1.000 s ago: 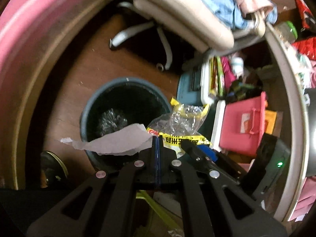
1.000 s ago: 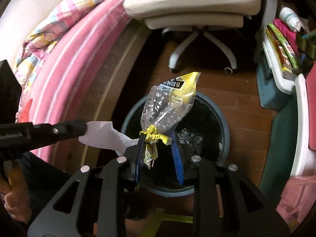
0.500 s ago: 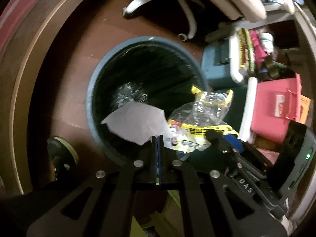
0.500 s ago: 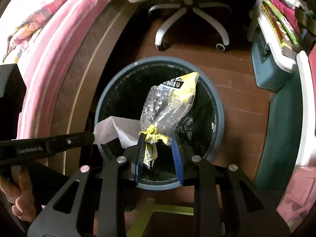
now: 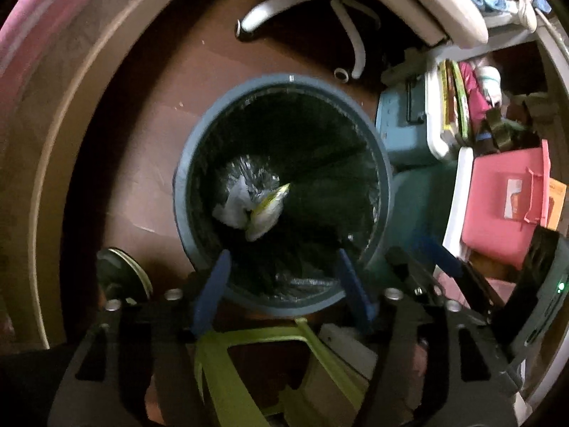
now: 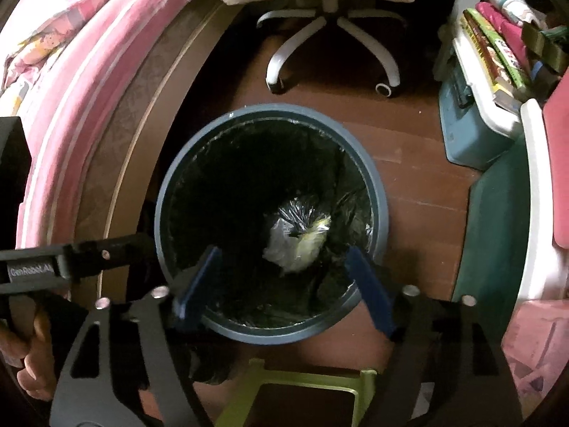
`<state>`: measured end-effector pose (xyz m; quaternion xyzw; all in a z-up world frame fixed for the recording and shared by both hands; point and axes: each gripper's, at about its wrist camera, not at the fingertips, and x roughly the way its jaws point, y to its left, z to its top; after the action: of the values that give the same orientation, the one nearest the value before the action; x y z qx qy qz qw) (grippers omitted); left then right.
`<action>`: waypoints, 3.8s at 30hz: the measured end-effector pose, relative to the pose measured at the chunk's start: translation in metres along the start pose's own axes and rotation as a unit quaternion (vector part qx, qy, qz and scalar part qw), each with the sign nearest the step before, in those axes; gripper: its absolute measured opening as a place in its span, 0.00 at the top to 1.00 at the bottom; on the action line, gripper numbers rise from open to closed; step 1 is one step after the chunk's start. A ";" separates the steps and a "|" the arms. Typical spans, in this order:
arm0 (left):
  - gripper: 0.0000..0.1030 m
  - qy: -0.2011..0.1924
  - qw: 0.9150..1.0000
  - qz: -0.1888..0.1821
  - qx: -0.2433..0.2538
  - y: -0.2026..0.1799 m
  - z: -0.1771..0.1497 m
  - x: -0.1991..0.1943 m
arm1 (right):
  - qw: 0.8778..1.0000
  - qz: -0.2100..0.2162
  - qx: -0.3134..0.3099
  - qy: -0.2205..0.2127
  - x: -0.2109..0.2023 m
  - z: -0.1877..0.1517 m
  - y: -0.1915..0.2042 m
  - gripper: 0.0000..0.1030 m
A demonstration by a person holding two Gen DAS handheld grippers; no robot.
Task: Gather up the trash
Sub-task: 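Open both tools to drop the bag and tissue into the bin, then move both open tools back over the remaining trash on the bed, then grasp the red packet with the right tool while the left tool grasps the small red wrapper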
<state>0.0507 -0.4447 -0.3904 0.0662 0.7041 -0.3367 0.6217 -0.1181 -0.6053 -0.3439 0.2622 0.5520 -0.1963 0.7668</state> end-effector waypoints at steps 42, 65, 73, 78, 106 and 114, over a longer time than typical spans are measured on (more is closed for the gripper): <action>0.17 -0.428 0.865 0.104 -0.241 0.173 -0.199 -0.373 | 0.880 0.208 -0.359 -0.230 -0.237 -0.019 0.353 0.12; 0.17 -0.391 0.845 0.084 -0.356 0.306 -0.227 -0.378 | 0.860 0.235 -0.430 -0.143 -0.178 -0.035 0.480 0.12; 0.17 -0.389 0.838 0.072 -0.375 0.340 -0.218 -0.381 | 0.871 0.249 -0.415 -0.079 -0.134 -0.019 0.510 0.12; 0.17 -0.395 0.831 0.069 -0.385 0.367 -0.213 -0.396 | 0.879 0.264 -0.396 -0.026 -0.106 -0.014 0.533 0.15; 0.17 -0.397 0.840 0.065 -0.365 0.434 -0.141 -0.420 | 0.902 0.233 -0.360 0.053 0.004 -0.002 0.575 0.97; 0.36 -0.364 0.846 0.036 -0.389 0.469 -0.120 -0.397 | 0.895 0.242 -0.373 0.036 -0.004 -0.007 0.583 0.98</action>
<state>0.2779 0.1096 -0.2089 -0.2827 0.4977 -0.0126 0.8199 0.2198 -0.1431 -0.2337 0.0889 0.5314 0.2254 0.8117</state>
